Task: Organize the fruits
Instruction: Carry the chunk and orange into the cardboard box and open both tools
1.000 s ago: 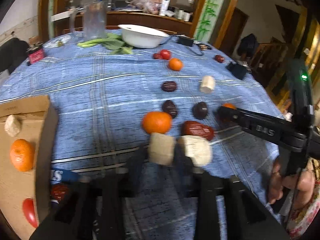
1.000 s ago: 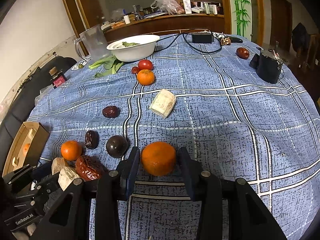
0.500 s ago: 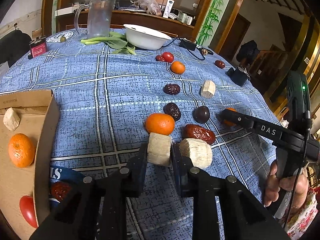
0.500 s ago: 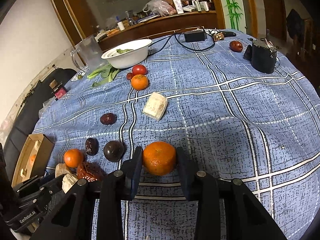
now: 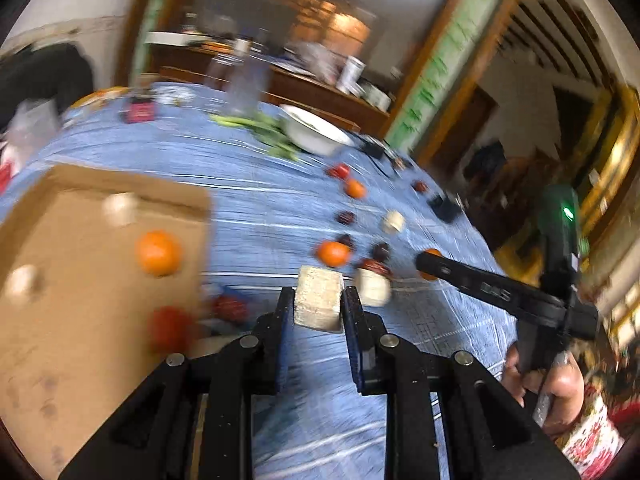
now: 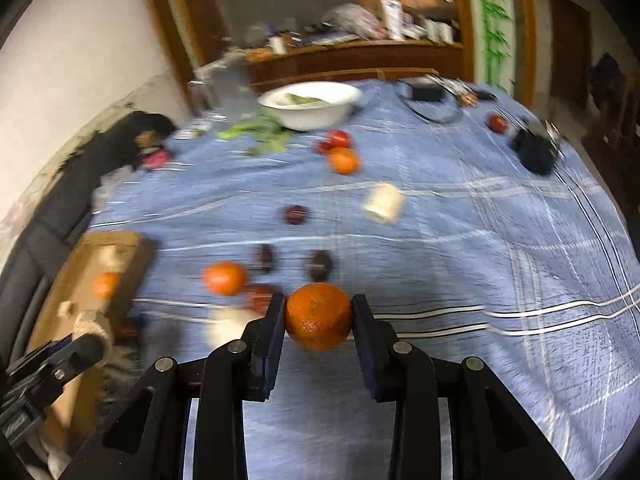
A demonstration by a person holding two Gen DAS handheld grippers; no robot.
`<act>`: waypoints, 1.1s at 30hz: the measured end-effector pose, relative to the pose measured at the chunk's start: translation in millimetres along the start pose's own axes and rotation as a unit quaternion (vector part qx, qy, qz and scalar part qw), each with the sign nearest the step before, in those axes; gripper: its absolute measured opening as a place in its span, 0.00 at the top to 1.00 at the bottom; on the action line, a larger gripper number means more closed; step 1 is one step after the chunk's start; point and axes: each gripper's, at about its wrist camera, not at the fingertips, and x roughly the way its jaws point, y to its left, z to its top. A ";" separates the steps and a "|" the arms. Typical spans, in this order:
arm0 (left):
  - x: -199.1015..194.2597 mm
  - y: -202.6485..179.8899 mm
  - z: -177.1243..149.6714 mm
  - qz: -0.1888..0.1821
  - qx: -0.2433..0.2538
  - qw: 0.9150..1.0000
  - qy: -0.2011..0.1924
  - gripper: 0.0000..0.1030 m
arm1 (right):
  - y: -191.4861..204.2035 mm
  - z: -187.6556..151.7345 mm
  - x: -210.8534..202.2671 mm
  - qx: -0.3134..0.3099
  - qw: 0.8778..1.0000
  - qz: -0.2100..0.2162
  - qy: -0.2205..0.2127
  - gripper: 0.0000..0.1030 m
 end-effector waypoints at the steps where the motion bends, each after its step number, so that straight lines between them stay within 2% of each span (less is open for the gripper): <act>1: -13.8 15.2 -0.6 0.015 -0.016 1.000 -0.008 0.78 | 17.6 0.2 -5.1 -0.013 1.000 0.012 -0.003 0.66; 5: -58.6 73.9 -4.4 0.091 -0.064 0.993 -0.034 0.78 | 81.5 -2.0 -9.6 -0.065 0.997 0.052 -0.001 0.65; 8: -78.7 106.4 -11.1 0.161 -0.079 0.983 -0.041 0.78 | 132.4 -8.9 -1.3 -0.101 0.991 0.086 0.014 0.65; 10: -82.9 123.5 -15.1 0.189 -0.089 0.977 -0.037 0.78 | 162.0 -14.5 9.0 -0.123 0.987 0.102 0.027 0.65; 15: -75.3 144.4 -13.6 0.188 -0.101 0.977 -0.004 0.78 | 222.3 -22.7 38.8 -0.176 0.976 0.116 0.048 0.65; 19: -59.6 152.4 -4.5 0.189 -0.101 0.977 0.026 0.78 | 247.6 -22.8 64.3 -0.204 0.971 0.109 0.058 0.65; 25: -38.4 154.9 8.2 0.204 -0.077 0.974 0.064 0.78 | 242.9 -21.5 90.3 -0.189 0.974 0.098 0.081 0.65; 33: -4.7 156.1 35.7 0.222 -0.029 0.968 0.117 0.78 | 236.8 -14.6 99.9 -0.168 0.978 0.093 0.086 0.65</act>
